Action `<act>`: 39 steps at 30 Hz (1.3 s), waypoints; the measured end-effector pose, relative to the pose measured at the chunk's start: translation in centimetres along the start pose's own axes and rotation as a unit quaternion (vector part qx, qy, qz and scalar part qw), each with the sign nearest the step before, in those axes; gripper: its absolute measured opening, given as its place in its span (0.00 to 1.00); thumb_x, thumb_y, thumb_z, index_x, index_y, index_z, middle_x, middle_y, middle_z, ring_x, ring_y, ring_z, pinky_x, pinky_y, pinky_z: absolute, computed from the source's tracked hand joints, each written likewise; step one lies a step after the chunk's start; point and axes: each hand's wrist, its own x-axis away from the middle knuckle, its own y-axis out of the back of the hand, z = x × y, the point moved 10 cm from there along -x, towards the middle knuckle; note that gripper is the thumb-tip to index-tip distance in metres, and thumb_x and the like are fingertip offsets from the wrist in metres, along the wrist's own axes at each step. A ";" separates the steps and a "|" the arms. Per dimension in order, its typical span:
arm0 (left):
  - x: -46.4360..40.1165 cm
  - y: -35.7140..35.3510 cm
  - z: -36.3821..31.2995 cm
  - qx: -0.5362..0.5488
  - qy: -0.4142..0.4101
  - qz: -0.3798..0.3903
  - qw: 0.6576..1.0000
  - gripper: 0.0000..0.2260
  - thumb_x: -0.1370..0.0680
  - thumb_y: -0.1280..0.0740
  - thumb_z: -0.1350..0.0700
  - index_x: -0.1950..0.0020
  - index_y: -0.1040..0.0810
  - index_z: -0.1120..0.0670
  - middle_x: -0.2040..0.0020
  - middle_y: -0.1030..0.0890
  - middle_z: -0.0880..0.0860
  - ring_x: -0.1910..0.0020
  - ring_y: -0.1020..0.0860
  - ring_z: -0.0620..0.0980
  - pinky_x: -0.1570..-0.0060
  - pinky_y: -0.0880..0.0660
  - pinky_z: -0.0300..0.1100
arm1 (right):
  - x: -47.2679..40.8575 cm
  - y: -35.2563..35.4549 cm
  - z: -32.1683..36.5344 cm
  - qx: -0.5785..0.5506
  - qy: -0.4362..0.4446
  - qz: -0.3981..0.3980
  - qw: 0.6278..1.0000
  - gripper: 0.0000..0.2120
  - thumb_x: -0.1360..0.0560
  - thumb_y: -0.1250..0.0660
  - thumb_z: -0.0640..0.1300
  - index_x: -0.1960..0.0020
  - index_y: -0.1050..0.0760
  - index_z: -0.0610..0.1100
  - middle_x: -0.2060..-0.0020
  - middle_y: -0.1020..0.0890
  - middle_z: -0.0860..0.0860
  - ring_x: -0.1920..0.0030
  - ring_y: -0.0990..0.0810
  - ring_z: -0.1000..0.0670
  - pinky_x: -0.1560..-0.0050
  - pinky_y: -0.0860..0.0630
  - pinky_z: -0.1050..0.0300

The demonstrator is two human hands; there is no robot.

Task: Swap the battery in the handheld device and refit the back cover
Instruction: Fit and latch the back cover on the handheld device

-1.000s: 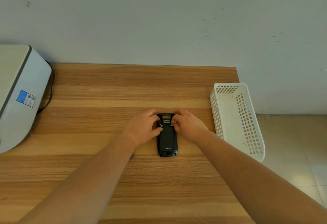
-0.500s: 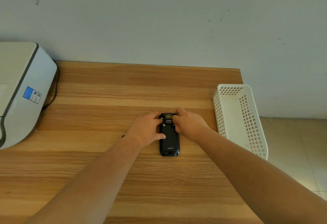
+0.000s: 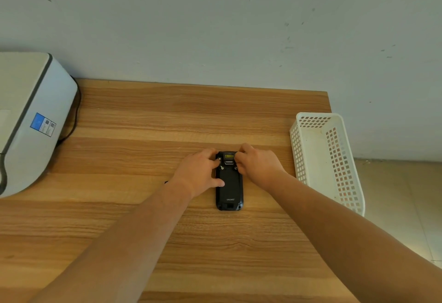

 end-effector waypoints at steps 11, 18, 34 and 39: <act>0.1 0.1 -0.1 -0.034 -0.001 0.016 0.999 0.30 0.25 0.33 0.38 0.26 0.31 0.51 0.24 0.39 0.47 0.30 0.32 0.51 0.32 0.34 0.48 | 0.3 -0.1 -0.9 -0.076 0.006 0.001 0.997 0.12 0.19 0.41 0.49 0.41 0.24 0.48 0.37 0.26 0.50 0.51 0.20 0.48 0.55 0.21 0.51; -0.1 0.0 -0.2 -0.036 -0.002 0.010 0.999 0.30 0.25 0.33 0.38 0.27 0.30 0.51 0.24 0.39 0.47 0.31 0.32 0.50 0.33 0.32 0.48 | 0.2 0.0 -0.2 -0.015 0.021 -0.009 1.000 0.14 0.18 0.43 0.50 0.39 0.25 0.46 0.39 0.26 0.48 0.55 0.19 0.46 0.60 0.20 0.50; -0.3 0.2 -0.3 -0.036 -0.011 -0.012 0.999 0.29 0.26 0.32 0.39 0.29 0.27 0.52 0.25 0.38 0.47 0.34 0.29 0.49 0.38 0.28 0.48 | 0.0 0.3 -0.7 -0.070 -0.021 -0.048 0.996 0.12 0.18 0.43 0.50 0.41 0.25 0.47 0.44 0.23 0.51 0.55 0.20 0.48 0.61 0.23 0.54; 0.0 0.1 -0.1 -0.013 -0.007 -0.032 0.999 0.29 0.26 0.30 0.41 0.28 0.29 0.51 0.25 0.36 0.47 0.31 0.31 0.50 0.34 0.31 0.48 | 0.9 0.2 -2.5 -0.219 -0.102 -0.057 0.969 0.09 0.20 0.38 0.47 0.44 0.22 0.48 0.45 0.23 0.55 0.46 0.23 0.52 0.51 0.27 0.59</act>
